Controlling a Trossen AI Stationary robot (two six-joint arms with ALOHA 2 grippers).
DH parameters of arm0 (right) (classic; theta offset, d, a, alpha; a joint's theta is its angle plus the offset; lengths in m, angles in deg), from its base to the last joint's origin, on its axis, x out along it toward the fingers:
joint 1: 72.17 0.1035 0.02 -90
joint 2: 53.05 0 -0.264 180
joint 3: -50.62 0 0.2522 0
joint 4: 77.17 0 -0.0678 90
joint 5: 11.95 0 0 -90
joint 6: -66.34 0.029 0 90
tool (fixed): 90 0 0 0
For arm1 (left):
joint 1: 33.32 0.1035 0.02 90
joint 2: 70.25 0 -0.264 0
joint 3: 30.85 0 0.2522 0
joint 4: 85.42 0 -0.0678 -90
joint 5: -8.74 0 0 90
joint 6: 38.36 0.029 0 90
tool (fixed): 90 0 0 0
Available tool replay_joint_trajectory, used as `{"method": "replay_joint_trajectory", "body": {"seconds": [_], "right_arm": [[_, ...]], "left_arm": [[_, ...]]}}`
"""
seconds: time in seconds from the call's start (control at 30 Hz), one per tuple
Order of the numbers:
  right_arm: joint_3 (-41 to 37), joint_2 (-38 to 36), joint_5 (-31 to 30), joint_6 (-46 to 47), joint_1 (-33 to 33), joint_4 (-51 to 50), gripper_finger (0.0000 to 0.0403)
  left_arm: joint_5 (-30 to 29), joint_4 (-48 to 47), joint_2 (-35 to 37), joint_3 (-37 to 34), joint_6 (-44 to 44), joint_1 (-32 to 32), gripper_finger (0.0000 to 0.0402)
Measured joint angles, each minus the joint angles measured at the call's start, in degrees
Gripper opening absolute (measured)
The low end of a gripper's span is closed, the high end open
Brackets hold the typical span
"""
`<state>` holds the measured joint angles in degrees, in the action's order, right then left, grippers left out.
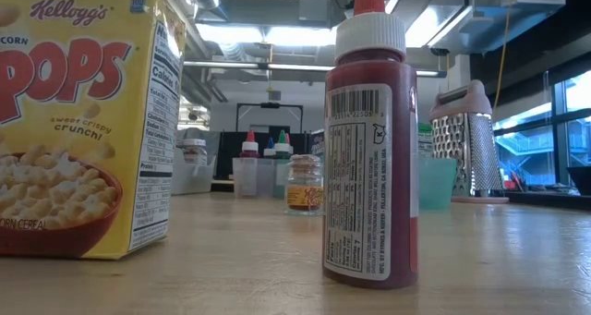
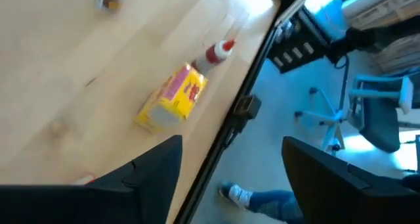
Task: Pick & Place Kitchen Items
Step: Put the red cereal box into the blue bin
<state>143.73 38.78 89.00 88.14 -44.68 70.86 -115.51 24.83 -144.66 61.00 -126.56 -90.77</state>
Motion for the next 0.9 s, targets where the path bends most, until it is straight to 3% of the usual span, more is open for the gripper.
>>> {"method": "replay_joint_trajectory", "body": {"seconds": [0.17, 0.43, 0.67, 0.9], "right_arm": [[0.00, 0.00, 0.81, -0.24, 1.38, -0.42, 0.0199], [0.01, 0.00, 4.42, -0.39, 3.39, -3.71, 0.0199], [0.02, 0.00, 4.30, -1.70, 3.37, -5.65, 0.0199], [0.02, 0.00, 4.96, -1.71, 3.37, -6.08, 0.0199]], "left_arm": [[-8.08, 2.14, 0.00, 0.00, 2.68, -0.84, 0.0295], [-8.86, 2.35, 0.00, 0.00, -3.00, -0.85, 0.0349], [4.46, 4.74, -0.01, 0.00, -10.01, 0.01, 0.0348], [21.00, -3.62, 0.00, 0.00, -20.35, 2.34, 0.0342]]}}
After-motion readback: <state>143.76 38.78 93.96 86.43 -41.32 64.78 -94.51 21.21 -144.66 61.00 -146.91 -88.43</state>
